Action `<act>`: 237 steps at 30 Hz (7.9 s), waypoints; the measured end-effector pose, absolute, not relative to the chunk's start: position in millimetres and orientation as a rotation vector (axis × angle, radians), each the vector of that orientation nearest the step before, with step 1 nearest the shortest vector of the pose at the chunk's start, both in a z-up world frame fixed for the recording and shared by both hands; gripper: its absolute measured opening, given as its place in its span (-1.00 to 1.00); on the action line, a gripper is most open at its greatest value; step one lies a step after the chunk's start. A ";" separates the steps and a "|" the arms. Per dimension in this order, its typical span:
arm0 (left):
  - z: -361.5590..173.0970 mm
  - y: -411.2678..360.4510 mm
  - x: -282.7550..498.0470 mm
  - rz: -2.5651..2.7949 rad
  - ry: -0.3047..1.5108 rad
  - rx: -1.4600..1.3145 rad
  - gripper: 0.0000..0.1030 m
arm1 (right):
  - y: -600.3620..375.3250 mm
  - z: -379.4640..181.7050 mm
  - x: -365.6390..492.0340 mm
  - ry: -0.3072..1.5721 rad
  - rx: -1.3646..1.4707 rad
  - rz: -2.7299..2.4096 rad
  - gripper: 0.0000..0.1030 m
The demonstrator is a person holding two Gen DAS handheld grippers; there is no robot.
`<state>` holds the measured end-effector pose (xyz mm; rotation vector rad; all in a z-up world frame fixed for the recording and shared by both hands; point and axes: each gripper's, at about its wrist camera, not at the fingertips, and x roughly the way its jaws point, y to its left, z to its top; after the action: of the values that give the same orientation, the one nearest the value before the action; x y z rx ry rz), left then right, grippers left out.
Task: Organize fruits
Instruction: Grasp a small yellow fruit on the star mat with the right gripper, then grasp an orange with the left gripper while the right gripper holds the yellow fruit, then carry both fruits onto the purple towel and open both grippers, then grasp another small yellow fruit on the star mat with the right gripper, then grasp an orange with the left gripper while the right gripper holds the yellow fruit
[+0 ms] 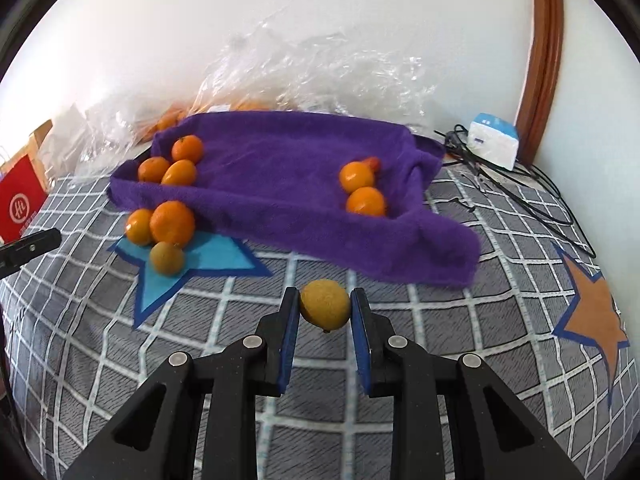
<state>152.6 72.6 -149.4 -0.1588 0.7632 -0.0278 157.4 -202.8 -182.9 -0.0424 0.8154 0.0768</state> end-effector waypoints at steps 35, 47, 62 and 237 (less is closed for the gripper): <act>-173.4 -12.1 227.9 -0.042 0.889 -0.105 -0.37 | -226.5 -202.6 169.5 0.886 0.062 0.085 -0.50; -163.8 12.9 197.0 -0.010 0.883 -0.150 -0.37 | -227.3 -200.9 167.0 0.874 0.072 0.070 -0.50; -141.9 45.2 151.4 0.018 0.842 -0.205 -0.37 | -228.7 -198.5 164.7 0.856 0.083 0.052 -0.50; -147.9 -7.5 192.3 -0.140 0.886 -0.124 0.31 | -244.8 -188.4 152.4 0.878 0.005 -0.092 -0.45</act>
<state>192.3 -7.5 -147.9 -0.1242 0.8858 -0.1399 152.4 -244.8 -188.4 0.0054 0.8783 -0.0920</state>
